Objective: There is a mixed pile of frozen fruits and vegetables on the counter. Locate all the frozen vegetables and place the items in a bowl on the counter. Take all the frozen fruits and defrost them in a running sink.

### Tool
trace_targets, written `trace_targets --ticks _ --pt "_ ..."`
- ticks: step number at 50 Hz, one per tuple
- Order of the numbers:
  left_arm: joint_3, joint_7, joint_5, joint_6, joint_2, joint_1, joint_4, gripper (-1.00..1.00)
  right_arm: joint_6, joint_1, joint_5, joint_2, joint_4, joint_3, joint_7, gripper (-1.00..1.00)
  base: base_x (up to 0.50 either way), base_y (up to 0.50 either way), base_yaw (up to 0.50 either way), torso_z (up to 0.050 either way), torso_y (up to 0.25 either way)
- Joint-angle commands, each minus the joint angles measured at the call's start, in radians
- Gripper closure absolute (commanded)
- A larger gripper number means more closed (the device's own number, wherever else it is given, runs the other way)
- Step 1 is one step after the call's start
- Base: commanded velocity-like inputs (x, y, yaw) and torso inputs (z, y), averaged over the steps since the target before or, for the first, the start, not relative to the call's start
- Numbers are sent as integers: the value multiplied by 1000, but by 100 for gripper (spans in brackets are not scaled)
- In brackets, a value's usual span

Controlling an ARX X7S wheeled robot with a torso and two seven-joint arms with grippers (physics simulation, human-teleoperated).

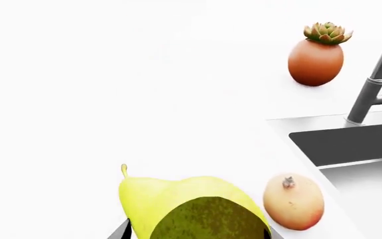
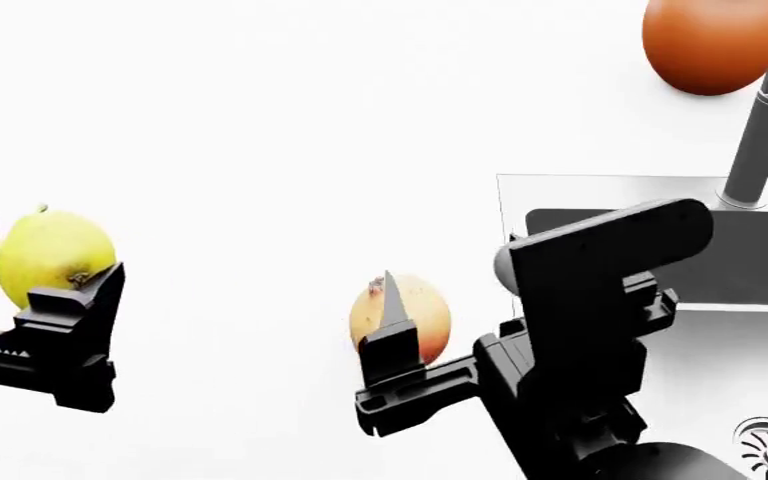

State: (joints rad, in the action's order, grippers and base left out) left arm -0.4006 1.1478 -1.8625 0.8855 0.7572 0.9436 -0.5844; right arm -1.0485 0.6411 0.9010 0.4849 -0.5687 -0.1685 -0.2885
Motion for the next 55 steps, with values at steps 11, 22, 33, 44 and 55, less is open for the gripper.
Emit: trace_targets --ticks 11,22,33,44,55 --pt "3 11 -18 -21 8 8 -10 100 -19 8 -37 9 70 -112 43 -100 0 0 0 0 0" --pt "13 30 -106 -42 21 38 3 100 70 -3 -138 0 233 -191 110 -100 0 0 0 0 0" --pt "17 16 -86 -36 37 31 -9 100 143 29 -205 -36 359 -262 173 -100 0 0 0 0 0" --pt "12 7 -78 -35 40 28 -6 100 203 76 -265 -66 496 -324 235 -100 0 0 0 0 0" --pt "3 10 -82 -31 44 38 0 100 234 124 -285 -101 591 -355 283 -100 0 0 0 0 0"
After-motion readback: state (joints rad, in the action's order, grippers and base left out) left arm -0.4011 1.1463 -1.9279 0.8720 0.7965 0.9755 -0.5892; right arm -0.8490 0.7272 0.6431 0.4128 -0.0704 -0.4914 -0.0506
